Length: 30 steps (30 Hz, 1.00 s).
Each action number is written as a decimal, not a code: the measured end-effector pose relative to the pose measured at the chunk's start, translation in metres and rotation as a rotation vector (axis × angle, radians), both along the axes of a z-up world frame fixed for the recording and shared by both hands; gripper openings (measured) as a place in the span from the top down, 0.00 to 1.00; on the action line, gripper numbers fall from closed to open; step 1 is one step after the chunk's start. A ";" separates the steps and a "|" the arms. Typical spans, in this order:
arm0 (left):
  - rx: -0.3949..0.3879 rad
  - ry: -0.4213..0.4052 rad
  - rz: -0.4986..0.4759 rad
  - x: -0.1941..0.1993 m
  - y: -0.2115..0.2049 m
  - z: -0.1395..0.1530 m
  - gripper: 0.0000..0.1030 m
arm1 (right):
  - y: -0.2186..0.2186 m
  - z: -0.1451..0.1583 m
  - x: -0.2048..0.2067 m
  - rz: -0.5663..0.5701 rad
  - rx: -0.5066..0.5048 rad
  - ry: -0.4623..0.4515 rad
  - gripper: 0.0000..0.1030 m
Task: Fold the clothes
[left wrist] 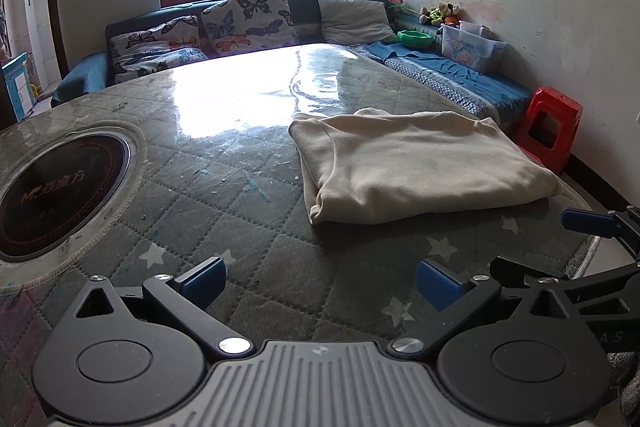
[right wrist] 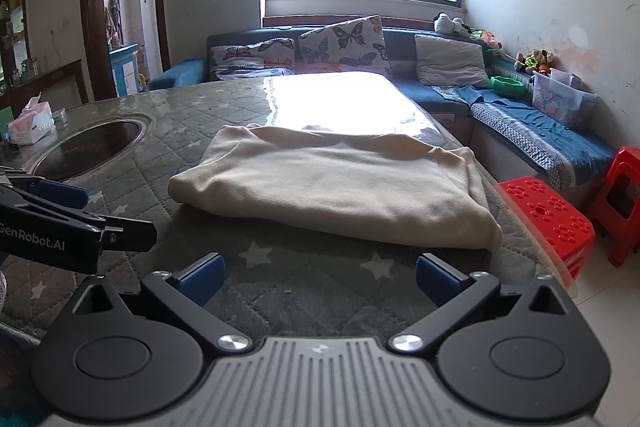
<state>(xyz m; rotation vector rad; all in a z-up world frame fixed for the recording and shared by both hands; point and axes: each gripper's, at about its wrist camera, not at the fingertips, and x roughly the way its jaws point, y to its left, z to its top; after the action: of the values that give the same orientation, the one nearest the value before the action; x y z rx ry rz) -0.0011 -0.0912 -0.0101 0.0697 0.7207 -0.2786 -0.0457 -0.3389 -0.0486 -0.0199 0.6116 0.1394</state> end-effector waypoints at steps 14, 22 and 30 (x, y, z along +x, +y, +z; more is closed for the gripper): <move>0.015 -0.002 -0.015 -0.009 -0.002 -0.005 0.00 | -0.002 -0.002 -0.008 -0.008 0.004 0.000 0.00; 0.025 0.001 -0.017 -0.006 -0.002 -0.008 0.00 | -0.002 -0.005 -0.005 -0.008 0.008 0.014 0.00; 0.034 0.002 -0.017 -0.001 -0.001 -0.009 0.00 | -0.004 -0.006 0.000 -0.013 0.013 0.023 0.00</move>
<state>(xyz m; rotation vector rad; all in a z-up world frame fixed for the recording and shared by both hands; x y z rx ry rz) -0.0022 -0.0921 -0.0188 0.1082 0.7276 -0.2825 -0.0459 -0.3425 -0.0551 -0.0015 0.6339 0.1311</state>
